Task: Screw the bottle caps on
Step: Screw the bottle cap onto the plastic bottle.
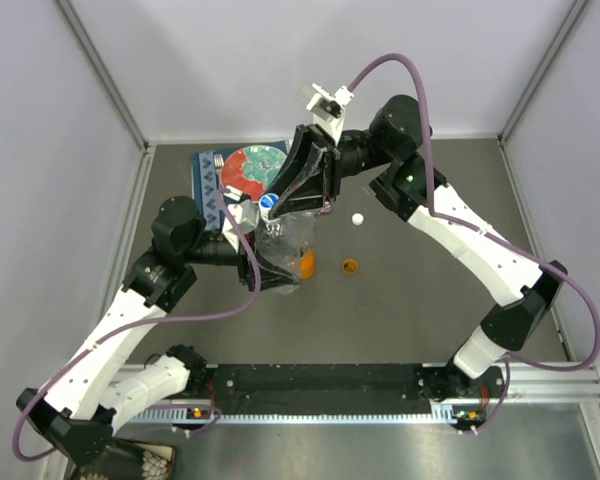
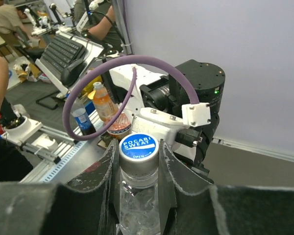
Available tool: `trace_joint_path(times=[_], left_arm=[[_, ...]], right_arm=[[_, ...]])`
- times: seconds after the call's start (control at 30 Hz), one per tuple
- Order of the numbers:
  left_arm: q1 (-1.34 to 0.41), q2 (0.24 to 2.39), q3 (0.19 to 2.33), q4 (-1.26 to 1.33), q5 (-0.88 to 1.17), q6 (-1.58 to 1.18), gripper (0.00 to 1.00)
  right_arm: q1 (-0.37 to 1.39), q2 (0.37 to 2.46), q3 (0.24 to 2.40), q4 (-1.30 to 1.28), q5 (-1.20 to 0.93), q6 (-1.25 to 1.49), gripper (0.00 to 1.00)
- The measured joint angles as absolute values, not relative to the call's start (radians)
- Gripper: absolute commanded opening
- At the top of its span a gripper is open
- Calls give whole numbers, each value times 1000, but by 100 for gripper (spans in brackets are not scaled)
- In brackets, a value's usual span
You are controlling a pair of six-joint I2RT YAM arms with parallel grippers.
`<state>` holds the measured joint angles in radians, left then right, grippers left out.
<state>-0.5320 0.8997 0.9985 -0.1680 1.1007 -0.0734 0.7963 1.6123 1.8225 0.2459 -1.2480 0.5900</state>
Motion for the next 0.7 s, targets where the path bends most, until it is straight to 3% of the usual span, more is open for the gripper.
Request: trace_joint_path(times=[0.33,0.7], left_arm=[[-532,885,999,-233,886,-11,11],[-524,886,1035,-322,490,-5,10]], right_arm=[[796,1545,1790,-10,-1058,379,0],[944,1456,1711,-142,-355,155,0]])
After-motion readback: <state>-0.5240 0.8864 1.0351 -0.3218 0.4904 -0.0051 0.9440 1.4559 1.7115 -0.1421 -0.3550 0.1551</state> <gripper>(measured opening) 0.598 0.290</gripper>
